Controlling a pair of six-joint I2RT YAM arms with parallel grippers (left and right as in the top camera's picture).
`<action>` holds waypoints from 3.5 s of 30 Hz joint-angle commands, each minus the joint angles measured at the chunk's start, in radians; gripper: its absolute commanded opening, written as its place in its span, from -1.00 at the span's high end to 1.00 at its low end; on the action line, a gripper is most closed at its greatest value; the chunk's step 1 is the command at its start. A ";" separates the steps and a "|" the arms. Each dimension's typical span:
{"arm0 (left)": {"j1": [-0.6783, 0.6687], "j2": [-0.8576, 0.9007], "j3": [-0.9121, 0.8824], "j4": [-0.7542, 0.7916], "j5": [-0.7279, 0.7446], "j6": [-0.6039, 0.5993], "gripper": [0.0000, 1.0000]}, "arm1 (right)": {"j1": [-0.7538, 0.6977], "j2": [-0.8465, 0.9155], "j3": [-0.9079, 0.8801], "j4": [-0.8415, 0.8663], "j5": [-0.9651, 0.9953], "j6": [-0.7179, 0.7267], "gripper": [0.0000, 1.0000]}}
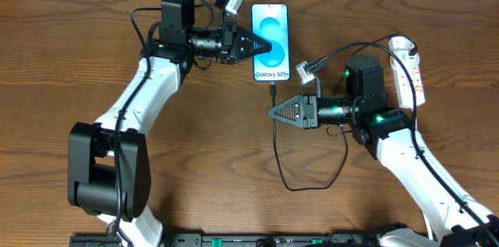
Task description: Plug charger to phone and switch on socket
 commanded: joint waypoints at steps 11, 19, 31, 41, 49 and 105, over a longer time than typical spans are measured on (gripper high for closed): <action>0.002 -0.020 0.013 -0.002 0.017 0.014 0.86 | -0.004 0.003 0.001 0.002 -0.020 -0.025 0.98; 0.000 -0.020 0.013 -0.006 0.021 0.014 0.86 | -0.004 0.004 0.001 0.011 -0.014 -0.032 0.98; -0.016 -0.020 0.013 -0.006 0.055 0.014 0.85 | -0.004 0.004 0.001 0.015 0.025 -0.045 0.98; -0.016 -0.020 0.013 -0.006 0.095 0.015 0.86 | -0.061 0.003 0.002 0.027 0.048 -0.070 0.95; -0.016 -0.020 0.013 -0.006 0.024 0.022 0.86 | -0.060 0.003 0.002 -0.045 0.039 -0.111 0.77; -0.128 -0.020 0.013 -0.187 -0.102 0.066 0.86 | 0.312 -0.196 0.002 -0.154 1.137 0.017 0.98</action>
